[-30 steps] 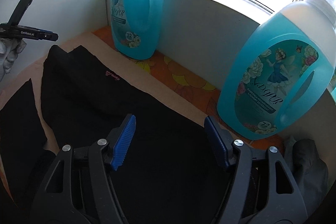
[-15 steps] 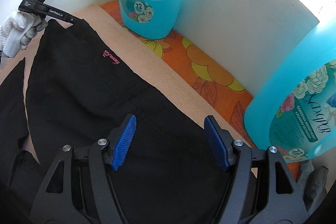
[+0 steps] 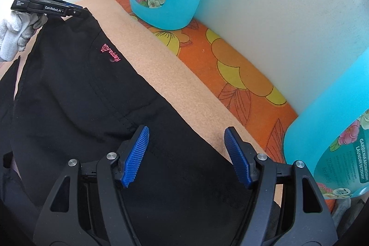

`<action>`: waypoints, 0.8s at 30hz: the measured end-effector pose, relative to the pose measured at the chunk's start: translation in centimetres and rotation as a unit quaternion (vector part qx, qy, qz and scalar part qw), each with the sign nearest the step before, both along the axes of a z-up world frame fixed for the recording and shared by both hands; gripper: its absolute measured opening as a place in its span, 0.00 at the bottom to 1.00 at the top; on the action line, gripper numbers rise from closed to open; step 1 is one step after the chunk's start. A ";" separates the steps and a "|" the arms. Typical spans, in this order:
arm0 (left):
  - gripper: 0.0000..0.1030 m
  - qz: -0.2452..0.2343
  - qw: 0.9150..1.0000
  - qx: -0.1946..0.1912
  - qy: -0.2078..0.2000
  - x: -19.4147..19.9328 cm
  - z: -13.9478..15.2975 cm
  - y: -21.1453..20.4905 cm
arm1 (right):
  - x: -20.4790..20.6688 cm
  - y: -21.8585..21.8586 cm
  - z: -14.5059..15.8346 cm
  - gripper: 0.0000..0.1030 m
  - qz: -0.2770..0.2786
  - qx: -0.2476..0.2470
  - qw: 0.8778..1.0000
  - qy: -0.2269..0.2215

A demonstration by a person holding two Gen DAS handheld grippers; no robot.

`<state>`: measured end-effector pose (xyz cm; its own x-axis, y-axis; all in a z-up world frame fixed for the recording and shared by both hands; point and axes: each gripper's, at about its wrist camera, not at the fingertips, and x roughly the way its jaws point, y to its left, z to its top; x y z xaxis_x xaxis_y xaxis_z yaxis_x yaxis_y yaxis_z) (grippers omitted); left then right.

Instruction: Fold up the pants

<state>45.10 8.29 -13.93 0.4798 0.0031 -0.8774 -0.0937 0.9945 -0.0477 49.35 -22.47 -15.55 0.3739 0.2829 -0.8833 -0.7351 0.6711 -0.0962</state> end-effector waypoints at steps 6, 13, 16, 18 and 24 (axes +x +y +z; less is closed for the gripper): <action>0.16 -0.010 1.000 0.001 -0.015 -0.1 0.2 -1.0 | -0.1 -0.3 -0.1 0.52 -0.003 0.030 0.999 0.029; 0.09 -0.001 0.999 -0.023 -0.026 -0.9 1.1 -1.2 | -2.5 1.4 0.2 0.09 0.019 -0.004 1.000 -0.006; 0.08 0.002 0.998 -0.040 -0.042 -1.7 2.3 -1.0 | -3.0 0.8 1.1 0.07 0.008 0.017 1.000 -0.011; 0.08 0.000 0.997 -0.050 -0.055 -2.4 3.4 -1.1 | -3.3 0.3 1.8 0.06 0.004 0.030 0.999 -0.016; 0.08 -0.010 0.994 -0.049 -0.094 -4.6 6.3 -0.8 | -5.7 -0.3 4.9 0.05 -0.008 0.055 0.997 -0.050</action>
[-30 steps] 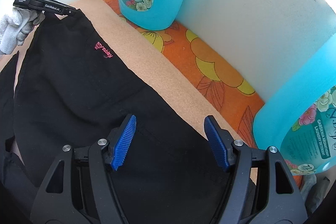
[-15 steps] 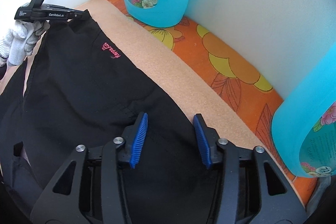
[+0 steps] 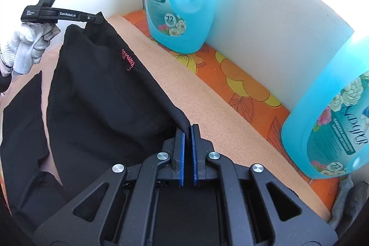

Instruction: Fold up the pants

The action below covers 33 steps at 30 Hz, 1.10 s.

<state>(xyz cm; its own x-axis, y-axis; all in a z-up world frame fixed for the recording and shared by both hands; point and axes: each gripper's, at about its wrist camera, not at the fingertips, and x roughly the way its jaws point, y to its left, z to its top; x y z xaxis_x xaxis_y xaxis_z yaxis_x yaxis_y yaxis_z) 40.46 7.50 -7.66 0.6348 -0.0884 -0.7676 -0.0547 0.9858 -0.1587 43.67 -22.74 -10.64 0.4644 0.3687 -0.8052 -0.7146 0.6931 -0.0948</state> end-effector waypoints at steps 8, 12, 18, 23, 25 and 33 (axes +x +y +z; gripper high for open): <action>0.08 -0.004 0.997 -0.028 -0.078 -3.9 5.6 1.2 | -6.9 -0.2 6.2 0.05 0.001 0.018 0.997 -0.074; 0.08 -0.012 0.994 -0.032 -0.106 -7.7 8.4 1.0 | -11.9 0.1 8.8 0.05 0.004 0.017 0.994 -0.107; 0.08 -0.023 0.990 -0.047 -0.129 -13.1 8.9 1.3 | -19.3 0.1 10.1 0.05 0.012 0.012 0.990 -0.138; 0.08 -0.029 0.991 -0.044 -0.127 -19.1 7.1 0.9 | -25.6 -0.2 8.5 0.05 0.027 0.016 0.992 -0.125; 0.07 -0.034 0.991 -0.043 -0.120 -21.5 5.9 1.0 | -28.0 -0.5 7.2 0.05 0.032 0.018 0.993 -0.113; 0.07 -0.036 0.995 -0.058 -0.075 -28.2 0.0 1.3 | -35.6 -0.3 1.4 0.05 0.045 -0.002 0.996 -0.079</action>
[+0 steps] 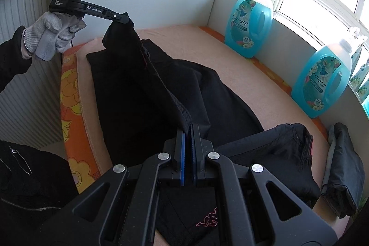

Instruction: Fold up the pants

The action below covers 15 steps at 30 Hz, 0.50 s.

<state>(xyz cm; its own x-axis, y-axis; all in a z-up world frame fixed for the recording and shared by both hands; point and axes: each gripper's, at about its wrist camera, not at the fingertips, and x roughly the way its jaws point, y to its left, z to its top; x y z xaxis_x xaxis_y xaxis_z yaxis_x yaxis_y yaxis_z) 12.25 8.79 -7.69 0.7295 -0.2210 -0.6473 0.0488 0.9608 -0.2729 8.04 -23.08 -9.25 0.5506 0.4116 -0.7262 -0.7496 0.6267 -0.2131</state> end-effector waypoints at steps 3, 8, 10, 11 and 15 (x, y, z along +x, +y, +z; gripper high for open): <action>0.07 0.001 1.000 -0.014 0.009 -1.9 -1.5 0.3 | -1.3 0.0 -1.5 0.05 -0.001 -0.010 1.000 0.009; 0.09 -0.004 1.000 -0.010 0.024 -4.8 -3.1 0.3 | -2.2 0.1 -3.0 0.05 -0.006 -0.022 0.999 0.026; 0.15 0.000 0.999 -0.009 0.034 -5.7 -3.4 0.5 | -2.4 0.5 -3.6 0.06 0.001 -0.040 0.998 0.039; 0.15 0.005 0.999 -0.015 0.037 -6.2 -3.6 0.8 | -2.5 0.6 -3.6 0.09 0.004 -0.049 0.998 0.041; 0.22 0.011 0.998 -0.029 0.056 -8.0 -4.2 1.4 | -3.0 1.2 -2.0 0.35 0.038 -0.046 0.996 0.059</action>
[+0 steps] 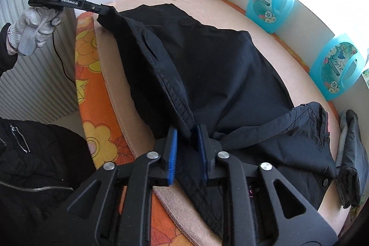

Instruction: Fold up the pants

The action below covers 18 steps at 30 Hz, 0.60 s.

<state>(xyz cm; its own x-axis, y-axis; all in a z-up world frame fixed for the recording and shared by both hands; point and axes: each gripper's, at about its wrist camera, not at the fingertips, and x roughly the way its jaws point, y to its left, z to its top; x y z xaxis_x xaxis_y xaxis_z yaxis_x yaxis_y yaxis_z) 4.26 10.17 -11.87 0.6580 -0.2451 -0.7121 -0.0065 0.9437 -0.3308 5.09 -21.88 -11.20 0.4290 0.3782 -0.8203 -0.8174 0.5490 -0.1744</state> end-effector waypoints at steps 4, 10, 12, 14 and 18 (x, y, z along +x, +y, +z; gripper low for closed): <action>0.23 0.004 1.000 -0.006 0.003 -1.9 -0.2 0.2 | 0.6 1.4 3.9 0.41 0.041 0.049 0.998 0.014; 0.24 0.015 0.999 -0.050 0.015 -3.0 -1.1 0.2 | 6.2 7.8 6.8 0.41 0.088 0.077 0.993 0.026; 0.24 0.018 0.998 -0.054 0.017 -3.1 -1.3 0.0 | 8.8 11.1 6.2 0.41 0.101 0.067 0.992 0.031; 0.28 0.022 0.997 -0.070 0.021 -3.3 -1.4 0.1 | 11.0 14.6 5.0 0.41 0.116 0.047 0.992 0.033; 0.45 0.037 0.994 -0.102 0.032 -4.3 -1.6 0.1 | 14.9 20.9 1.6 0.41 0.137 0.028 0.988 0.068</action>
<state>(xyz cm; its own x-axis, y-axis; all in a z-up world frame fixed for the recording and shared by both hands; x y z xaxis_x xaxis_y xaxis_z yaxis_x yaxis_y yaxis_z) -0.07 10.22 -13.47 0.6349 -0.3406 -0.6935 -0.1002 0.8537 -0.5110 19.98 -1.02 -9.64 0.1908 0.5119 -0.8376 -0.9505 0.3094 -0.0273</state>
